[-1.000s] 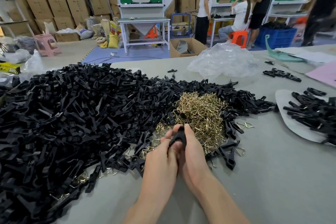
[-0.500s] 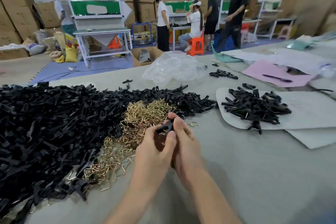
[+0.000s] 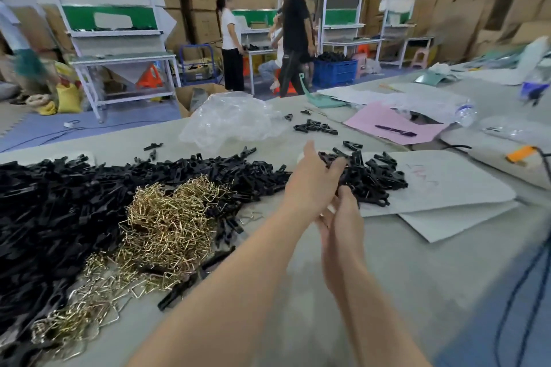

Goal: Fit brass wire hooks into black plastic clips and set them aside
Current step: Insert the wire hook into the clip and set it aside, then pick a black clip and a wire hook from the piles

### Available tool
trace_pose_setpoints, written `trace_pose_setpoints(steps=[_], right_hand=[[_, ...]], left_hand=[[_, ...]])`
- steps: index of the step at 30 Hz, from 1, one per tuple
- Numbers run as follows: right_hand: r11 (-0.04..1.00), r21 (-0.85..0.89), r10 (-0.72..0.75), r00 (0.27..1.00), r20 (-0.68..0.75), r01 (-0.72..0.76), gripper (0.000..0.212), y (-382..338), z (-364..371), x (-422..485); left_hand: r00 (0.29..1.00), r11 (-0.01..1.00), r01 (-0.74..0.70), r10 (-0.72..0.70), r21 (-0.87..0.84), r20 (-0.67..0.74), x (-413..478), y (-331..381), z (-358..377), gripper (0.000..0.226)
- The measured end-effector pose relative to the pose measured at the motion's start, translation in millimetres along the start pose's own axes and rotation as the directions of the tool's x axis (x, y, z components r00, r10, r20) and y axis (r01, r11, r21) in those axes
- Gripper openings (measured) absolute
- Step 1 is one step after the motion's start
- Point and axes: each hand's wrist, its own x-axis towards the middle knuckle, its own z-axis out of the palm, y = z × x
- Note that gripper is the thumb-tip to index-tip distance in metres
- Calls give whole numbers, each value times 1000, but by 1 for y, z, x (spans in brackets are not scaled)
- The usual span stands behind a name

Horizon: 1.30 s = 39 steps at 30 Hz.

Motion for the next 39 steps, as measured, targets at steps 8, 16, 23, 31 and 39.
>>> trace_pose_setpoints(steps=[8, 16, 23, 31, 39], right_hand=[[958, -242, -103, 970, 219, 156, 39, 53, 58, -57], [682, -493, -86, 729, 679, 540, 42, 132, 126, -141], [354, -546, -65, 603, 795, 759, 44, 172, 156, -156], [42, -542, 18, 542, 840, 839, 40, 186, 163, -146], [154, -538, 32, 540, 841, 829, 40, 188, 161, -141]], left_hand=[[952, 884, -17, 157, 467, -263, -134, -130, -119, 43], [810, 648, 411, 64, 641, -583, -252, -202, -227, 52], [830, 649, 487, -135, 584, -542, -246, -216, -243, 51], [838, 697, 417, -46, 583, -544, -241, -227, -254, 31], [829, 693, 379, 39, 613, -558, -242, -232, -258, 24]])
